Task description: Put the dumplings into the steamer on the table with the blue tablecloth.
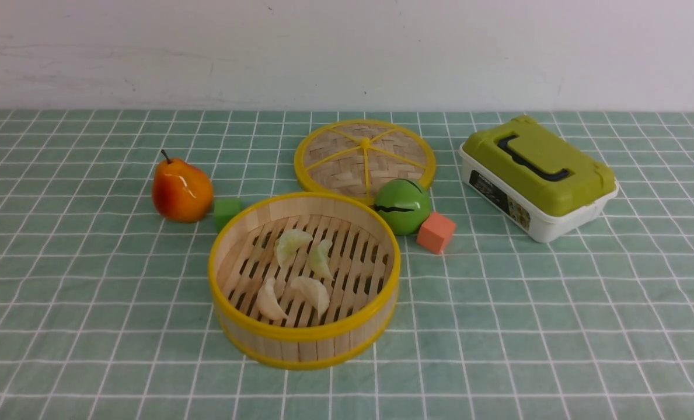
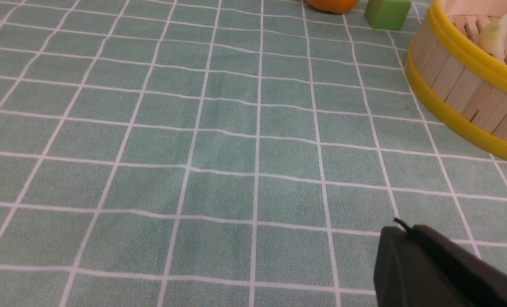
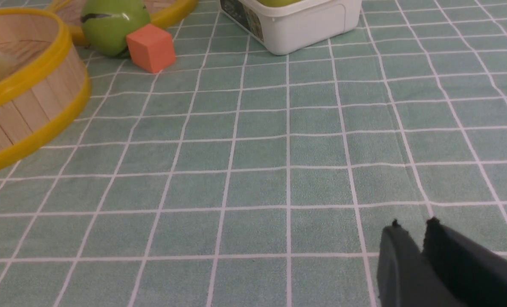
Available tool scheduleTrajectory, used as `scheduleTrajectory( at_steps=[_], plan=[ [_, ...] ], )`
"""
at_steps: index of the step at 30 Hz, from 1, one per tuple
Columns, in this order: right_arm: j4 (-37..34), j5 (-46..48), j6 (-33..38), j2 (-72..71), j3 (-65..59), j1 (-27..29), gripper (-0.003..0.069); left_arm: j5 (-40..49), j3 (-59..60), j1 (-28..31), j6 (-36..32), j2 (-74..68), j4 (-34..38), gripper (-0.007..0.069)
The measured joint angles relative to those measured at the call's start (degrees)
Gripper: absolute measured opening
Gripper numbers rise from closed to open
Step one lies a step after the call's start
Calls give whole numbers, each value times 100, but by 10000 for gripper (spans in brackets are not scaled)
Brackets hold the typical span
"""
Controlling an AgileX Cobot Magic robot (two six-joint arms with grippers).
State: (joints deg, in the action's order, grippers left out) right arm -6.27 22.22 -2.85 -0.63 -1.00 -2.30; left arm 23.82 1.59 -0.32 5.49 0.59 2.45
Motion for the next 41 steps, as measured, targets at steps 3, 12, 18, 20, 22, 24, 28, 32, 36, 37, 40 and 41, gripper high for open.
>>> scheduleTrajectory(
  at_steps=[3, 12, 18, 20, 22, 24, 28, 32, 36, 37, 40, 41],
  plan=[
    [0, 0, 0, 0, 0, 0, 96, -1, 0, 0, 0, 0, 0, -14],
    [0, 0, 0, 0, 0, 0, 108, -1, 0, 0, 0, 0, -5, -14],
    [0, 0, 0, 0, 0, 0, 115, -1, 0, 0, 5, 0, -5, -14],
    [0, 0, 0, 0, 0, 0, 115, -1, 0, 0, 1, 0, -5, -14],
    [0, 0, 0, 0, 0, 0, 115, -1, 0, 0, 1, 0, -5, -14],
    [0, 0, 0, 0, 0, 0, 115, -1, 0, 0, 1, 0, -5, -13],
    [0, 2, 0, 0, 0, 0, 119, -6, 0, 0, 1, 0, -5, -13],
    [0, 2, 0, 0, 0, 0, 126, -6, 0, 0, 1, 0, -5, -11],
    [0, 2, 0, 0, 0, 0, 132, -6, 0, 0, 1, 0, -11, -7],
    [0, 2, 0, 0, 0, 0, 132, -6, 0, 0, 1, 0, -11, -6],
    [0, 2, 0, 0, 0, 0, 136, -6, 0, 0, 1, 0, -11, -4],
    [0, 2, 0, 0, 0, 0, 136, -6, 0, 0, 1, 0, -11, -3]
  ],
)
